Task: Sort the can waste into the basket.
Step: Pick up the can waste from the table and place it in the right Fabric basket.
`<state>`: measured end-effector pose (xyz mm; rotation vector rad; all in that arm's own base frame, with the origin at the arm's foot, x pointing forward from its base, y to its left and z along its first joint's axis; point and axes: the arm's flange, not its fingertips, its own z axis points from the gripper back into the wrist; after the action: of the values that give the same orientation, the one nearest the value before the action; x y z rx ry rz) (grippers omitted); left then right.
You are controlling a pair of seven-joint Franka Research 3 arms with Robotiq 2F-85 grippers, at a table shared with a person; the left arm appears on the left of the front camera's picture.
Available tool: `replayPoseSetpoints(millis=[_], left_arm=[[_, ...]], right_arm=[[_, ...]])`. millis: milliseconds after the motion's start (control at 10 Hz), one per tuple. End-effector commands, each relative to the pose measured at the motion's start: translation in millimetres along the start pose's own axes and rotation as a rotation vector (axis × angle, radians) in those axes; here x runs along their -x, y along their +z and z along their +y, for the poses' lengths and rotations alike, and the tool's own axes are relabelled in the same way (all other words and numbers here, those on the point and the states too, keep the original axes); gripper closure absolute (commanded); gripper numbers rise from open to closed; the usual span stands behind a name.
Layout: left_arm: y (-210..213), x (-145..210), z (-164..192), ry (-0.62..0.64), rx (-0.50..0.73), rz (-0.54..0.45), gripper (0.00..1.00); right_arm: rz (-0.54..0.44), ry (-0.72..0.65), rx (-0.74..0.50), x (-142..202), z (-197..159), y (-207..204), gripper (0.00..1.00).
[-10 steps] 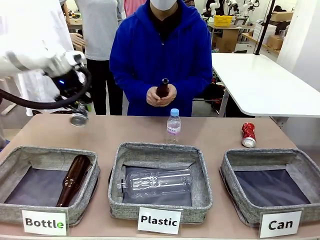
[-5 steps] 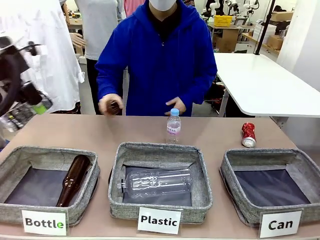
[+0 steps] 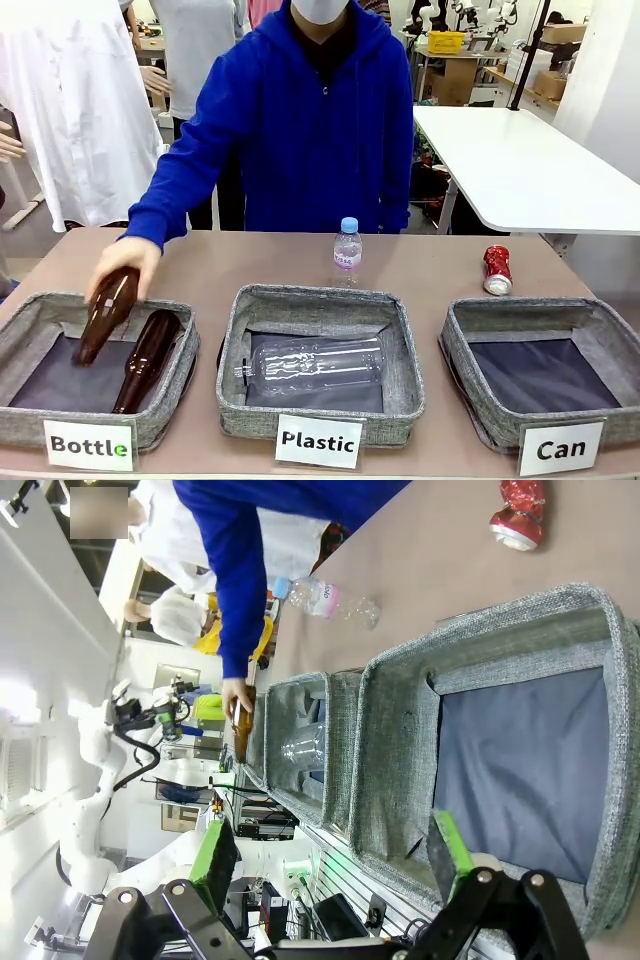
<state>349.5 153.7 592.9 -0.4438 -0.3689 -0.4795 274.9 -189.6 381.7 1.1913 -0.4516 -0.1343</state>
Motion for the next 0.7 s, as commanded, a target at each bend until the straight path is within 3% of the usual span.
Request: replayPoseSetpoints(millis=[0, 200, 600], left_arm=[[34, 39, 14, 0.055, 0.074, -0.113, 1.0], [22, 59, 18, 0.095, 0.082, -0.143, 1.0], [9, 53, -3, 0.12, 0.083, -0.157, 1.0]], right_arm=[[-0.018, 0.024, -0.02, -2, 0, -1, 0.0], [-0.018, 0.024, -0.02, -2, 0, -1, 0.0], [-0.018, 0.024, -0.02, -2, 0, -1, 0.0]])
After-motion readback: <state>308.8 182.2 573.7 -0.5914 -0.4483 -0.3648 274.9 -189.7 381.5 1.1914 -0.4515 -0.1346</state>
